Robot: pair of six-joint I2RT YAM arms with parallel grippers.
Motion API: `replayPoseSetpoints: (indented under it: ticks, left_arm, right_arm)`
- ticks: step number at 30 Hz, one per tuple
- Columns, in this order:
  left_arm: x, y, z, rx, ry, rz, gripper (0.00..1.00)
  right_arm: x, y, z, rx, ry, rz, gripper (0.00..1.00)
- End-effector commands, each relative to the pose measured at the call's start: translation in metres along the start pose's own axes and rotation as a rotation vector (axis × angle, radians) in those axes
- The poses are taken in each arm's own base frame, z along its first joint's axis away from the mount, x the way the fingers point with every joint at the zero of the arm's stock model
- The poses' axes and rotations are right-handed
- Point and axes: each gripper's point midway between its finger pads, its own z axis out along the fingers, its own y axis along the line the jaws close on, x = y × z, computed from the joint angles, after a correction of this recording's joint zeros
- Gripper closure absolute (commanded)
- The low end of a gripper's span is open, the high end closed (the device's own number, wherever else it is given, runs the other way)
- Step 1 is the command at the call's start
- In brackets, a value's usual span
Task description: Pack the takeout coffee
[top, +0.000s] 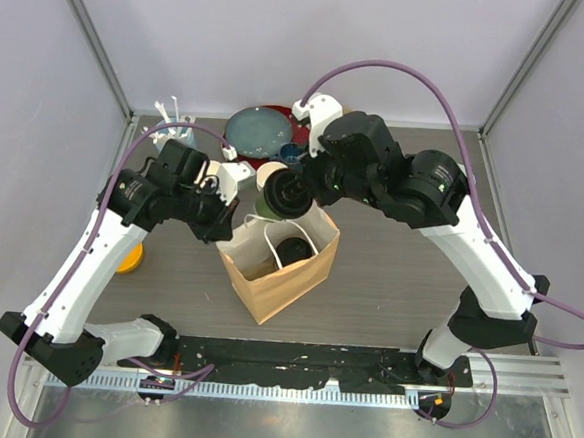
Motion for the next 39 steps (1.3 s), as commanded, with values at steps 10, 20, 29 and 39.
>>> replayPoseSetpoints:
  ticks: [10, 20, 29, 39]
  left_arm:
    - [-0.007, -0.008, -0.004, 0.027, -0.052, 0.017, 1.0]
    - [-0.009, -0.01, -0.007, 0.032, -0.064, 0.016, 1.0]
    - [-0.011, -0.013, -0.008, 0.048, -0.071, 0.017, 1.0]
    - [-0.014, -0.014, -0.008, 0.055, -0.077, 0.015, 1.0]
  right_arm:
    - [-0.084, -0.011, -0.08, -0.042, -0.41, 0.023, 0.99]
    - [-0.004, 0.041, -0.014, -0.226, -0.057, -0.088, 0.99]
    - [0.004, 0.035, -0.014, -0.2, -0.038, -0.086, 0.99]
    - [0.021, 0.066, 0.002, -0.328, -0.001, -0.114, 0.99]
